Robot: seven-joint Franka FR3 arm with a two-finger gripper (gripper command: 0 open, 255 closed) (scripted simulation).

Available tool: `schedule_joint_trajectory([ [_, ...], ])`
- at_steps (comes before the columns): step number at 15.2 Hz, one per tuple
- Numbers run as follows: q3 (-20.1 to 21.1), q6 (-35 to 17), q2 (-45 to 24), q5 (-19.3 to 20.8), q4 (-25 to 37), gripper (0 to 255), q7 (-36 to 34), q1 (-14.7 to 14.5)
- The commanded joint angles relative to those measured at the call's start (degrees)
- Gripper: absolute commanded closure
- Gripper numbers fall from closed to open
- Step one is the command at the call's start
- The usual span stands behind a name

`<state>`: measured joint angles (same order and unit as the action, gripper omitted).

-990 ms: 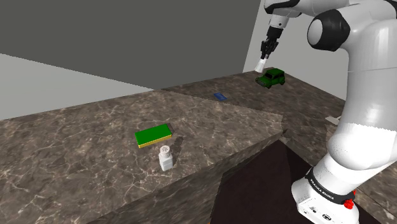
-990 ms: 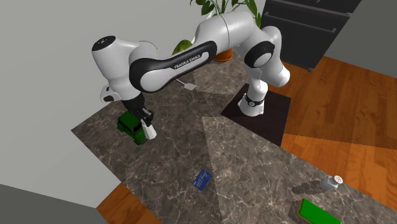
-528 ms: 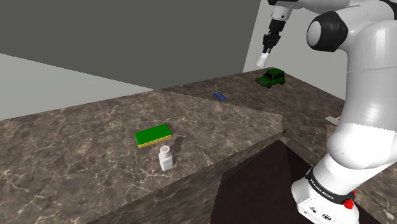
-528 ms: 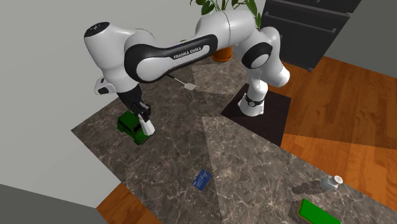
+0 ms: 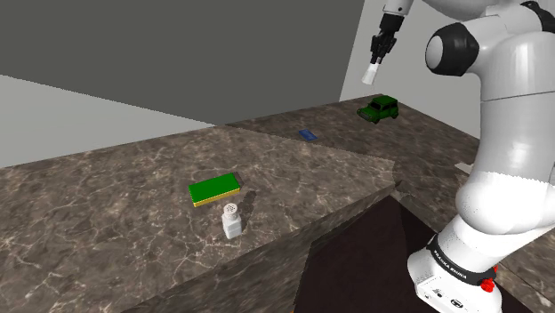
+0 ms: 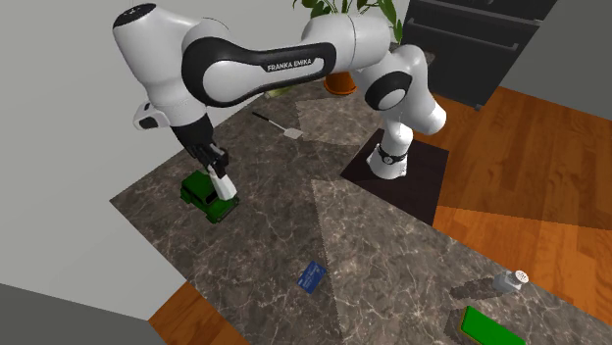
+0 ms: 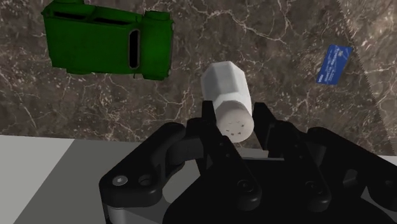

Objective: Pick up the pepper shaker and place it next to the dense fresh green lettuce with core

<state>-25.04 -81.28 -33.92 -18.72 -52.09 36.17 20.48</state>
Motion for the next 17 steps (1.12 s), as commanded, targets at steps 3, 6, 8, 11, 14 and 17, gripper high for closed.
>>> schedule_joint_trajectory([
  [3, -1.12, -1.72, 5.02, 1.51, -6.98, 255, 1.87, -0.99],
  [6, -2.61, -5.33, 12.0, 4.01, -17.63, 255, 4.47, -2.23],
  [8, -3.45, -7.07, 15.93, 5.59, -23.2, 255, 5.99, -2.52],
  [11, -4.66, -9.03, 21.17, 7.87, -30.14, 255, 8.15, -2.5],
  [14, -5.82, -10.41, 25.81, 10.1, -35.83, 255, 10.26, -2.0],
  [17, -6.99, -11.34, 29.96, 12.27, -40.53, 255, 12.42, -1.14],
])
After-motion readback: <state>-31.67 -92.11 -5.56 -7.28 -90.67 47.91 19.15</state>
